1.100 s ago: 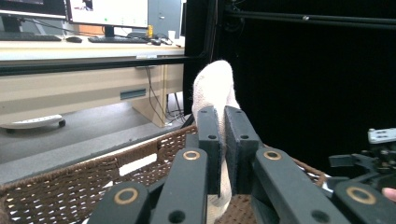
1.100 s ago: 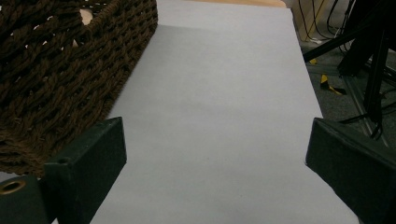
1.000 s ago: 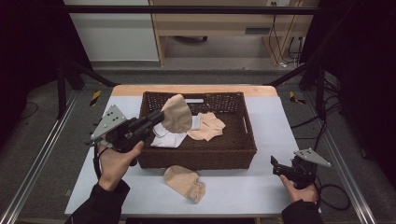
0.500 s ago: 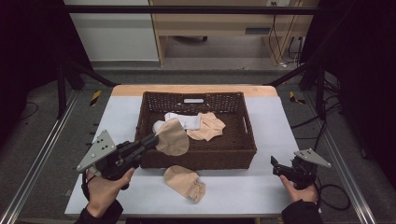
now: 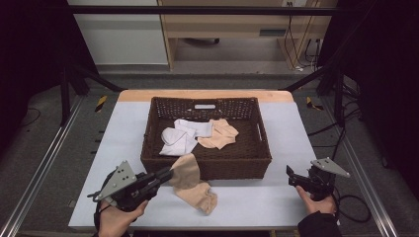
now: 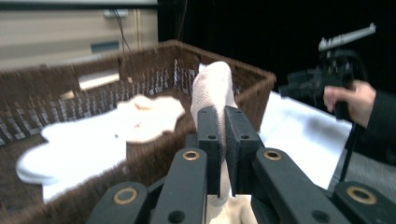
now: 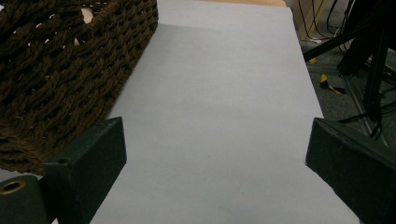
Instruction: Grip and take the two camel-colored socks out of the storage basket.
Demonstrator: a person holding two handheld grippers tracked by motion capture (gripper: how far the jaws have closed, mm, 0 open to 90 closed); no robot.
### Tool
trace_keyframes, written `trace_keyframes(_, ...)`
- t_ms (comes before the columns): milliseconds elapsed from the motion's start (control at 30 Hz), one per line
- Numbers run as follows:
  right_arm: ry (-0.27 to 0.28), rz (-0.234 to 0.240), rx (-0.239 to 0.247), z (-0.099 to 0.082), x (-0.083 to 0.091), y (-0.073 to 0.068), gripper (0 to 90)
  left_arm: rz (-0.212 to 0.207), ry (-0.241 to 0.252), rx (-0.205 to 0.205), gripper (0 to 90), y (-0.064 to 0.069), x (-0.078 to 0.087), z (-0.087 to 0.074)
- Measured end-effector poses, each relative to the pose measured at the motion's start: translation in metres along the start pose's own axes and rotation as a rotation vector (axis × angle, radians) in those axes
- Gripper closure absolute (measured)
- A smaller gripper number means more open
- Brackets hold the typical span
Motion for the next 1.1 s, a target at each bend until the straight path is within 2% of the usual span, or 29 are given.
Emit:
trace_keyframes(133, -0.001, 0.000, 0.001, 0.000, 0.000, 0.000, 5.4, -0.007, -0.032, 0.009, 84.8, 0.002, -0.004, -0.015)
trace_keyframes(167, -0.002, -0.002, 0.001, 0.000, -0.001, 0.000, 5.4, -0.014, -0.056, 0.015, 84.8, 0.004, -0.008, -0.026)
trace_keyframes(200, -0.002, -0.002, 0.001, 0.000, -0.001, 0.000, 5.4, -0.014, -0.056, 0.015, 84.8, 0.004, -0.008, -0.026)
trace_keyframes(267, -0.006, 0.002, -0.001, -0.001, -0.001, 0.000, 5.4, -0.017, -0.091, 0.015, 84.8, 0.004, -0.013, -0.038)
trace_keyframes(300, -0.006, 0.002, 0.001, -0.001, -0.001, -0.001, 5.4, -0.013, -0.121, 0.020, 84.7, 0.003, -0.020, -0.049)
trace_keyframes(367, -0.006, 0.002, 0.004, -0.001, -0.001, -0.001, 5.5, -0.005, -0.155, 0.022, 84.7, -0.001, -0.026, -0.060)
trace_keyframes(400, -0.006, 0.002, 0.004, -0.001, -0.001, -0.001, 5.5, -0.005, -0.155, 0.022, 84.6, -0.001, -0.026, -0.060)
trace_keyframes(433, -0.009, 0.003, 0.003, -0.001, -0.001, -0.001, 5.5, 0.006, -0.189, 0.027, 84.5, -0.005, -0.032, -0.072)
trace_keyframes(467, -0.011, 0.003, 0.003, -0.002, -0.002, -0.001, 5.5, 0.001, -0.200, 0.036, 84.5, -0.007, -0.035, -0.077)
trace_keyframes(500, -0.011, 0.003, 0.003, -0.002, -0.002, -0.001, 5.5, 0.001, -0.200, 0.036, 84.4, -0.007, -0.035, -0.077)
trace_keyframes(600, -0.019, 0.004, 0.009, -0.003, -0.004, -0.001, 5.5, 0.000, -0.246, 0.041, 84.0, -0.013, -0.047, -0.094)
trace_keyframes(733, -0.025, 0.004, 0.017, -0.003, -0.005, -0.002, 5.6, 0.010, -0.264, 0.030, 81.9, -0.016, -0.056, -0.102)
trace_keyframes(833, -0.027, 0.008, 0.018, -0.003, -0.005, -0.003, 5.6, 0.022, -0.260, 0.020, 77.0, -0.017, -0.057, -0.103)
trace_keyframes(900, -0.027, 0.007, 0.022, -0.004, -0.005, -0.003, 5.6, 0.038, -0.255, 0.013, 64.4, -0.020, -0.058, -0.104)
trace_keyframes(1033, -0.032, 0.009, 0.019, -0.004, -0.006, -0.002, 5.6, 0.068, -0.228, 0.014, 46.4, -0.027, -0.053, -0.102)
trace_keyframes(1100, -0.033, 0.010, 0.019, -0.005, -0.005, -0.002, 5.6, 0.094, -0.216, 0.028, 42.7, -0.035, -0.045, -0.101)
Point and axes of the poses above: each handheld gripper's, and its own axes: x roughly backward along the jaws, z roughly out of its top, y roughly to its right, the point moved 10 cm from there along -x, roughly forward along the jaws, and after that the axes turned 7 degrees about -y, right-handed, at the moved point
